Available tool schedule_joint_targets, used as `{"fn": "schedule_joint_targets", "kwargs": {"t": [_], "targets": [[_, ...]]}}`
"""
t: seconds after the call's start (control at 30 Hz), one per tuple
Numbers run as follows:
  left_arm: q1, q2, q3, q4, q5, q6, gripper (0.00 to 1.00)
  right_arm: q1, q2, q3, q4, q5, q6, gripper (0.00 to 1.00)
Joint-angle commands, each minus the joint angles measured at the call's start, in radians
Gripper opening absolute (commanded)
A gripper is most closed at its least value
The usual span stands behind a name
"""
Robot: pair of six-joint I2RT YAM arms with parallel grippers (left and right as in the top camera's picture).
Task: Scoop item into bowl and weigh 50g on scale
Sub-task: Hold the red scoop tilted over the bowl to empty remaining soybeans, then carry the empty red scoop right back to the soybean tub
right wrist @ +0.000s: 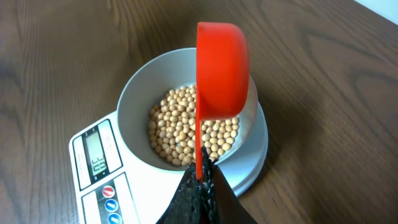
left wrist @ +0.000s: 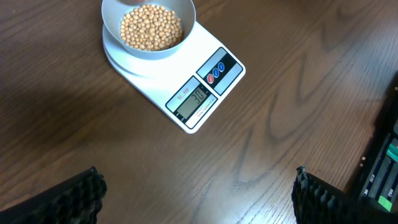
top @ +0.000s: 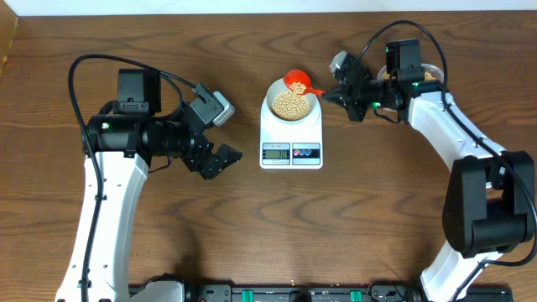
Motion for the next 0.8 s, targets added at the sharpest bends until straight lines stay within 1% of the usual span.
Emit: {"fn": "schedule_joint_targets", "kwargs": {"t": [0.0, 0.03, 0.17, 0.33, 0.57, 0.67, 0.77], "targets": [[0.003, -0.011, 0.006, -0.004, 0.013, 0.017, 0.98, 0.009, -0.043, 0.001, -0.002, 0.006, -0.019, 0.01], [0.003, -0.011, 0.006, -0.004, 0.013, 0.017, 0.98, 0.009, -0.043, 0.001, -0.007, 0.012, -0.034, 0.01], [0.003, -0.011, 0.006, -0.004, 0.013, 0.017, 0.98, 0.014, -0.089, 0.002, 0.004, -0.072, -0.038, 0.01], [0.003, -0.011, 0.006, -0.004, 0.013, 0.017, 0.98, 0.028, -0.099, 0.001, -0.042, 0.087, -0.054, 0.01], [0.003, -0.011, 0.006, -0.004, 0.013, 0.017, 0.98, 0.034, -0.115, 0.001, -0.007, 0.089, -0.083, 0.01], [0.003, -0.011, 0.006, -0.004, 0.013, 0.017, 0.98, 0.040, -0.108, 0.001, -0.019, 0.153, -0.085, 0.01], [0.003, -0.011, 0.006, -0.004, 0.013, 0.017, 0.98, 0.041, -0.113, 0.001, -0.025, 0.153, -0.104, 0.01]]}}
